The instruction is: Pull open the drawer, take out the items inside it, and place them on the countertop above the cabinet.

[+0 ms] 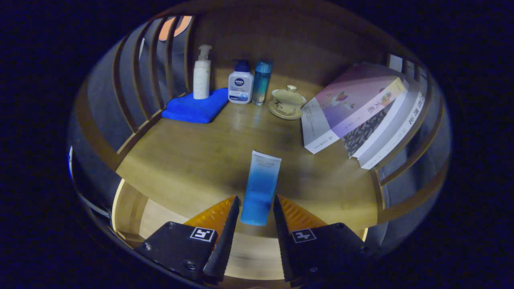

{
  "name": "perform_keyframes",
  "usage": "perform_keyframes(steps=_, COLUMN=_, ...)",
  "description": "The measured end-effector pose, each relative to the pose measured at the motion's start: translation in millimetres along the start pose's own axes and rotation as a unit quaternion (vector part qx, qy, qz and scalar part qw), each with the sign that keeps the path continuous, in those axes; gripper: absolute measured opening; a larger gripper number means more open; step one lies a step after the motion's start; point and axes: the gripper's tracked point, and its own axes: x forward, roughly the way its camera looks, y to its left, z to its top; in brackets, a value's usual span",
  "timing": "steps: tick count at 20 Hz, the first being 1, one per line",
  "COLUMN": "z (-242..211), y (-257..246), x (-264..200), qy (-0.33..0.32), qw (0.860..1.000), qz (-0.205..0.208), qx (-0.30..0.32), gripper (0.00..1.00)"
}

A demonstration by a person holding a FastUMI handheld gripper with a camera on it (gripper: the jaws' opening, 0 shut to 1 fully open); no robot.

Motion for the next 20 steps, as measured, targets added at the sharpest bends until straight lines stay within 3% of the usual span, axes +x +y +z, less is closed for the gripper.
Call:
perform_keyframes(steps=3, z=-16, y=9, x=-31, qy=-0.022, qw=0.999, qz=0.022, qx=0.012, gripper=0.56)
perform_keyframes(steps=7, z=-40, y=19, x=-78, qy=-0.061, qw=0.997, qz=0.040, qx=0.023, gripper=0.79)
perform_keyframes(steps=17, z=-99, y=32, x=-166, qy=-0.204, qw=0.978, qz=0.031, qx=0.029, gripper=0.78)
perform_keyframes(steps=20, z=-121, y=56, x=-175, qy=-0.241, qw=0.969, qz=0.055, qx=0.025, gripper=0.78)
